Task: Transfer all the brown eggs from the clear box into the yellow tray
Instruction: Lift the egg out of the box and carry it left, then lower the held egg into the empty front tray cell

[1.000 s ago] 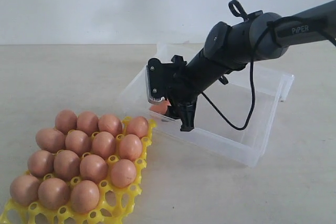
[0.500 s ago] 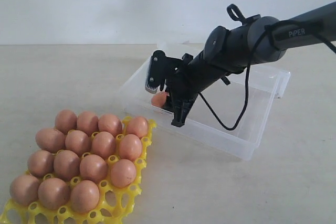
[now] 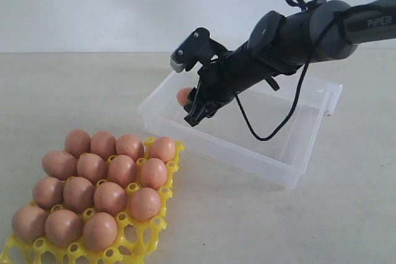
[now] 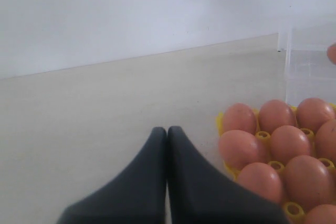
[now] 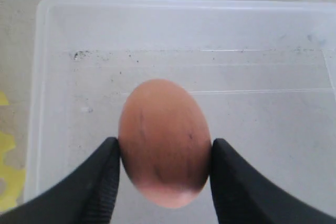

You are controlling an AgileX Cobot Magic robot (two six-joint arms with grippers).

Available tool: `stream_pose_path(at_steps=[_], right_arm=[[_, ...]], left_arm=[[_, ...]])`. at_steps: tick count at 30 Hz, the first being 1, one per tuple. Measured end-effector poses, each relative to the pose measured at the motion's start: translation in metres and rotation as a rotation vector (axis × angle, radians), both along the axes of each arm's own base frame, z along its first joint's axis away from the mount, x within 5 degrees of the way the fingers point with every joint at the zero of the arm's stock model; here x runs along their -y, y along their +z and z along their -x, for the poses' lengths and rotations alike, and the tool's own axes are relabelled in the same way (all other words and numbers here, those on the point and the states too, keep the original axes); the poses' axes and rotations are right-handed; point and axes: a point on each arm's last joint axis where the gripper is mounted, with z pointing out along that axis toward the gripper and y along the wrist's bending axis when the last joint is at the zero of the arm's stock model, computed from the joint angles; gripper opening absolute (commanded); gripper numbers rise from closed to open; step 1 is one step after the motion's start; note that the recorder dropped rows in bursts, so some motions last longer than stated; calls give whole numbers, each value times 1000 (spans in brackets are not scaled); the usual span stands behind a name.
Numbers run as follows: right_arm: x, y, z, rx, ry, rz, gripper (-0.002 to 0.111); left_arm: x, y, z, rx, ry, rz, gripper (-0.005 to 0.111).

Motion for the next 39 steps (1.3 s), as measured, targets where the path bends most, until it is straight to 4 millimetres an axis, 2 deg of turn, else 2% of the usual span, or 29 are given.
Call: stream_pose_path(at_steps=[8, 13, 17, 22, 25, 27, 30, 31, 33, 35, 39], right_arm=[[25, 9, 33, -1, -163, -55, 0], [40, 28, 60, 17, -175, -71, 0], [37, 41, 77, 58, -212, -115, 0], [30, 57, 76, 152, -477, -271, 0], [20, 67, 81, 208, -537, -364, 0], [9, 74, 87, 235, -494, -419, 0], [-23, 91, 110, 295, -275, -549, 0], [-35, 95, 120, 291, -180, -616, 0], [-42, 95, 133, 211, -100, -776, 0], [-39, 86, 145, 143, -62, -880, 0], [-20, 55, 169, -12, -94, -906, 0]], left_arm=[[0, 0, 0, 0, 0, 0, -4], [0, 0, 0, 0, 0, 0, -4], [0, 0, 0, 0, 0, 0, -4], [0, 0, 0, 0, 0, 0, -4], [0, 0, 0, 0, 0, 0, -4], [0, 0, 0, 0, 0, 0, -4], [0, 0, 0, 0, 0, 0, -4], [0, 0, 0, 0, 0, 0, -4], [0, 0, 0, 0, 0, 0, -4], [0, 0, 0, 0, 0, 0, -4], [0, 0, 0, 0, 0, 0, -4]])
